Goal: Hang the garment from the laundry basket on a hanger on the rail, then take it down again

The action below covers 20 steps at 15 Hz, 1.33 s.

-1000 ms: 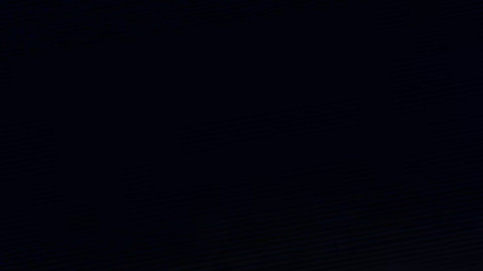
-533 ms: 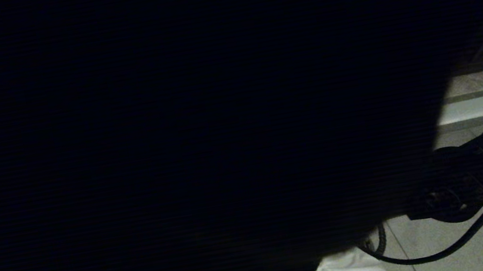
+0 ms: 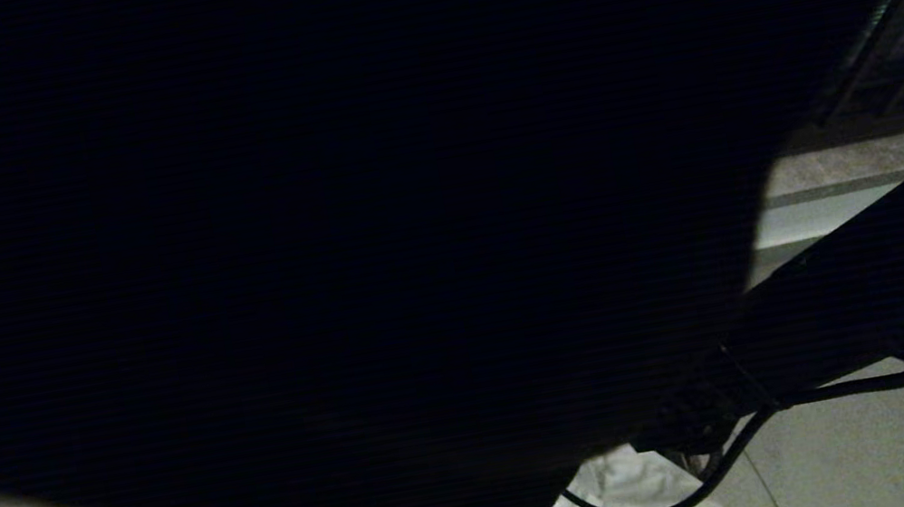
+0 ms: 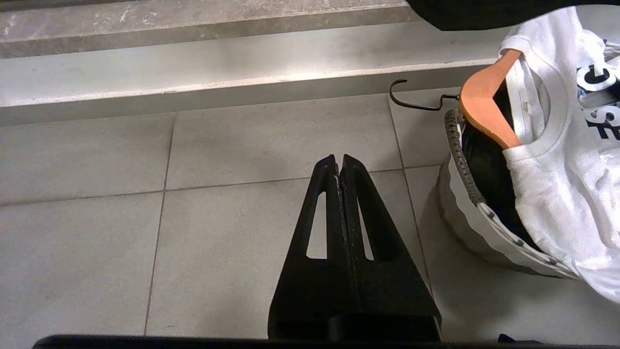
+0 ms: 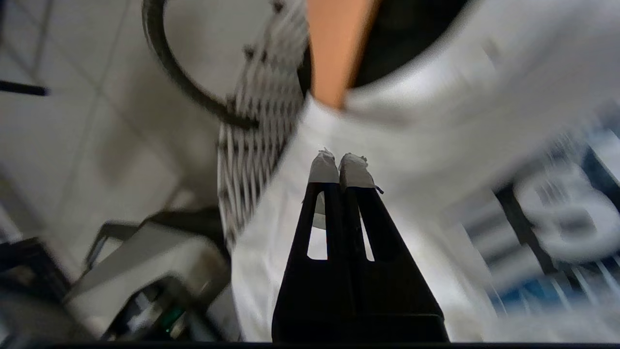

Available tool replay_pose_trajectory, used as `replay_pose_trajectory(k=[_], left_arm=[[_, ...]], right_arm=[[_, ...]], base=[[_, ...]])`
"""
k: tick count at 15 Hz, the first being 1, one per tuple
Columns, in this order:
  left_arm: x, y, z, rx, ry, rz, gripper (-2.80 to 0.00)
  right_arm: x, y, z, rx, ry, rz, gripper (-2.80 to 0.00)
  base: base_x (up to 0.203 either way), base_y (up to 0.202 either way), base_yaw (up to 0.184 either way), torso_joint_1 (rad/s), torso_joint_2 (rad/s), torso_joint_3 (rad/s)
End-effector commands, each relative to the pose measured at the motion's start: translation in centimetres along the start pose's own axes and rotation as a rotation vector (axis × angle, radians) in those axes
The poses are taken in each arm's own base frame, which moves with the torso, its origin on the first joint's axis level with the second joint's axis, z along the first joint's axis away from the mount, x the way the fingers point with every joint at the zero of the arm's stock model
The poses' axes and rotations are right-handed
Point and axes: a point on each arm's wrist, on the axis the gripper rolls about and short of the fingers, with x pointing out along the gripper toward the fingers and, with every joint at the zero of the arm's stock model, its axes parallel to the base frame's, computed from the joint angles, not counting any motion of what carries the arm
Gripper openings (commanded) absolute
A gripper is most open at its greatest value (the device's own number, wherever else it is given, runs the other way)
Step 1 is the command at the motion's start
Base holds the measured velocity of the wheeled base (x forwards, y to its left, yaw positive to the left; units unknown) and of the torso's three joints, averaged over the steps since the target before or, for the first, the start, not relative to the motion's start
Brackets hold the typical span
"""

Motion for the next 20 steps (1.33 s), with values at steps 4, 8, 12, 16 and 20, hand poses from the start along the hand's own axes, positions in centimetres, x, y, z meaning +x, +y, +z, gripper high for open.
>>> replay_pose_trajectory(k=[4,8,12,16,20], left_arm=[[0.0,0.0,-0.1,0.000,0.000,0.000,-2.80],[0.0,0.0,-0.1,0.000,0.001,0.000,-2.80],[0.0,0.0,0.0,0.000,0.000,0.000,-2.80],[0.0,0.0,-0.1,0.000,0.001,0.000,-2.80],[0.0,0.0,-0.1,0.000,0.002,0.000,-2.80]], right_arm=[[5.6,1.0,0.1,-0.098,0.011,-0.021,0.00],[8.5,0.6,-0.1,-0.195,0.007,-0.079,0.00],[10.4,0.3,-0.2,-0.260,-0.019,-0.125,0.00],[11.7,0.0,0.1,-0.264,-0.041,-0.136,0.00],[12.6,-0.2,0.2,-0.264,-0.050,-0.141,0.00]], base=[[0.000,0.000,0.000,0.000,0.00,0.000],[0.000,0.000,0.000,0.000,0.00,0.000],[0.000,0.000,0.000,0.000,0.00,0.000],[0.000,0.000,0.000,0.000,0.00,0.000],[0.000,0.000,0.000,0.000,0.00,0.000]])
